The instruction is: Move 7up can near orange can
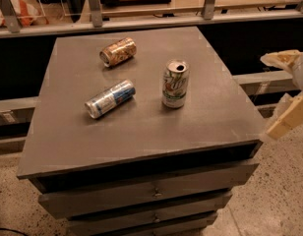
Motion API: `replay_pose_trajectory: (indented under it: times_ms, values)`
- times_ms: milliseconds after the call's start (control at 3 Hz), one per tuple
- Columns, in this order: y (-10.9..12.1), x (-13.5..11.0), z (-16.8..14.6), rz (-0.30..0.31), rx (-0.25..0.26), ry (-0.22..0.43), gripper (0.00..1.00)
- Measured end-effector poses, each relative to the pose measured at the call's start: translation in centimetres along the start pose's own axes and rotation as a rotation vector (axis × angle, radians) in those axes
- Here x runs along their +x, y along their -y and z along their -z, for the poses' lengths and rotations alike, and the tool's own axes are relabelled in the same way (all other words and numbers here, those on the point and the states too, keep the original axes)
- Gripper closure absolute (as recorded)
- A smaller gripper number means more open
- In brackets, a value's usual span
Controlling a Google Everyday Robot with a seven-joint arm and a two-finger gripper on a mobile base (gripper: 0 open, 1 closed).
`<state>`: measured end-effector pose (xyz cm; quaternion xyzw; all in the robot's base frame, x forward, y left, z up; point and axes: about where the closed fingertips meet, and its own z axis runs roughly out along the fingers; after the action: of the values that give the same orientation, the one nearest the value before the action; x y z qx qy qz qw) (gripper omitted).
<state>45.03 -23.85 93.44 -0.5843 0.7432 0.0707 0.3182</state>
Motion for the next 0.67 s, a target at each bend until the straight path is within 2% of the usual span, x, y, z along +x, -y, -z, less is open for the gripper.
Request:
replay_pose_trajectory:
  times_ms: [333, 667]
  values:
    - [3.0, -0.9, -3.7, -0.031, 0.026, 0.081, 0.00]
    - [6.1, -2.7, -7.9, -0.069, 0.033, 0.193, 0.00]
